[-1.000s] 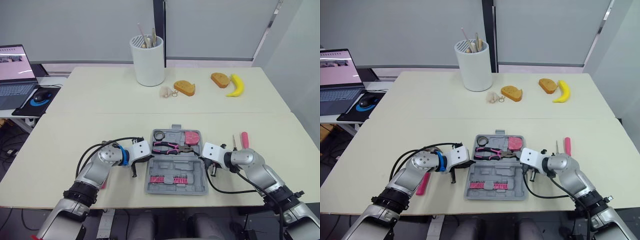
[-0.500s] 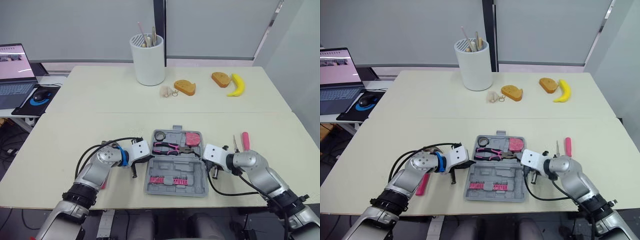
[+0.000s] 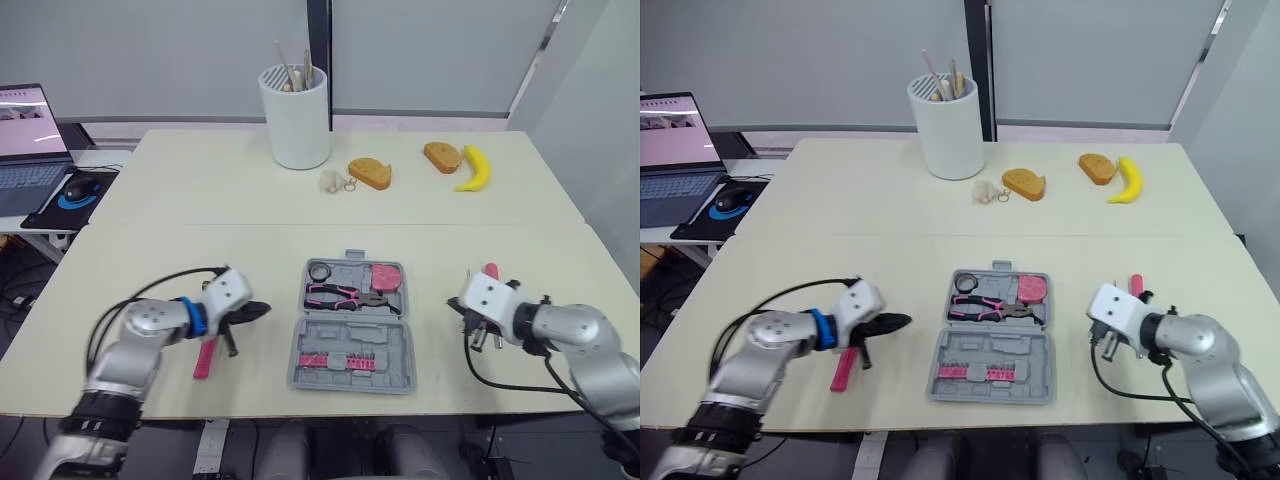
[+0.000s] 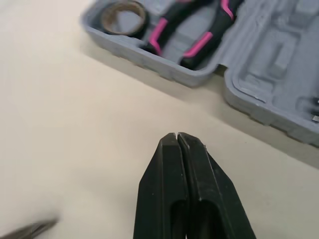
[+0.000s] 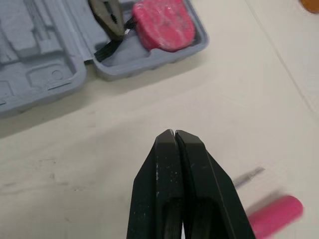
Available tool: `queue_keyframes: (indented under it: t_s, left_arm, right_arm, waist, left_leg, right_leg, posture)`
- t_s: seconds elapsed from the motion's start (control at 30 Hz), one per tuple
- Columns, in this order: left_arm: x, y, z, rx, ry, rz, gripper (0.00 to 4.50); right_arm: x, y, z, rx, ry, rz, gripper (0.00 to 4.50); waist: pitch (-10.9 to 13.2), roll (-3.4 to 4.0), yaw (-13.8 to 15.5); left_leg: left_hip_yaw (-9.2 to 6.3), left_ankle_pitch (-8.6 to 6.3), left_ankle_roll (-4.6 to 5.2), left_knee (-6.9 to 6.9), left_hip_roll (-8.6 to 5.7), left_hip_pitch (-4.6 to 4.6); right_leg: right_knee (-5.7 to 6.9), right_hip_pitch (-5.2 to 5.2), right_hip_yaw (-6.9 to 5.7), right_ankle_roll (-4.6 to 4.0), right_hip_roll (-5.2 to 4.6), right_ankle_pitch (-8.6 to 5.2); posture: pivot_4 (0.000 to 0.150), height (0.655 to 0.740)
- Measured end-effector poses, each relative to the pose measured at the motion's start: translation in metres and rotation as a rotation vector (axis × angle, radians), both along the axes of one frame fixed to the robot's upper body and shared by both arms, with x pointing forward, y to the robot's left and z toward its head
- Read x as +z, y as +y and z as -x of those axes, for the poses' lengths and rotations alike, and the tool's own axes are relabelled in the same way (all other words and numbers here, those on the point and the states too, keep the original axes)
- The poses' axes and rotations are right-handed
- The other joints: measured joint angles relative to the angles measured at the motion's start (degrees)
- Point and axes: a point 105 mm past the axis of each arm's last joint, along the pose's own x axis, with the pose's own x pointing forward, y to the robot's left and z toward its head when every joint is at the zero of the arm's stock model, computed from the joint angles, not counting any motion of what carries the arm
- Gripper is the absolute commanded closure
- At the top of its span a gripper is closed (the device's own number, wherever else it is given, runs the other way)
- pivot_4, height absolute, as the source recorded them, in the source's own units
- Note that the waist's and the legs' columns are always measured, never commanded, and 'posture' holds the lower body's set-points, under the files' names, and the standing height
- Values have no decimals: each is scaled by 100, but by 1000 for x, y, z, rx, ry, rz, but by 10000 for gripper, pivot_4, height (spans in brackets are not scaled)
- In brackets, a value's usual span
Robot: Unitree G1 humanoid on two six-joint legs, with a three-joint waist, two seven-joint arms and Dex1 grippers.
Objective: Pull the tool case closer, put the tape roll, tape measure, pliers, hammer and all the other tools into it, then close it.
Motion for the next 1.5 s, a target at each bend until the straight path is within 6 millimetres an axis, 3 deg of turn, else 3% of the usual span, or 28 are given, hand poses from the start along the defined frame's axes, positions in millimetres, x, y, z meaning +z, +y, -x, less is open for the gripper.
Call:
queue_keyframes:
  t_s: [0.07,0.17,0.33,0.5,0.67,1.1,1.3,1.5]
  left_arm:
    - [14,22,4,77,-11,42,41227]
    - [19,57,20,194,39,86,33474]
    - [15,108,52,377,161,146,16657]
    - [5,129,77,488,228,191,194]
    - [-4,133,99,529,278,202,0]
    - [-2,127,106,514,277,177,0]
    - [3,112,104,456,258,173,0]
    - [12,74,87,257,221,164,0]
  right_arm:
    - [9,-15,7,-72,-13,-31,45000]
    - [26,-40,19,-179,-42,-73,38916]
    - [36,-70,42,-297,-21,-149,27362]
    - [35,-84,63,-336,39,-209,15204]
    - [27,-94,82,-378,109,-218,191]
    - [29,-99,81,-348,119,-155,191]
    - [24,-94,77,-329,112,-147,191]
    - [18,-64,54,-288,59,-201,191]
  waist:
    - [2,1,8]
    - [3,1,5]
    - [6,2,14]
    - [8,-1,19]
    - [10,-4,24]
    - [11,-9,32]
    - [11,-9,34]
    - [11,-10,32]
  left_leg:
    - [1,0,0,0,0,2]
    - [1,-1,-1,-2,2,5]
    - [1,-1,-1,-4,7,6]
    - [5,-2,-3,-5,8,5]
    - [9,-7,-8,-9,9,1]
    - [14,-9,-12,-14,9,-35]
    - [13,-9,-13,-13,9,-48]
    - [13,-8,-13,-7,9,-49]
  right_leg:
    - [-1,2,1,0,-2,0]
    - [-1,2,1,-4,-3,-2]
    - [-2,0,-1,-16,-6,-10]
    - [-4,-1,-2,-47,-19,-28]
    - [-11,-36,-1,-69,-25,-41]
    - [-10,-66,-3,-43,-25,-27]
    - [-9,-66,-5,-42,-24,-26]
    - [-5,-66,-4,-43,-22,-26]
  posture:
    - [1500,7400]
    - [1500,7400]
    - [1500,7400]
    - [1500,7400]
    - [1500,7400]
    - [1500,7400]
    - [1500,7400]
    - [1500,7400]
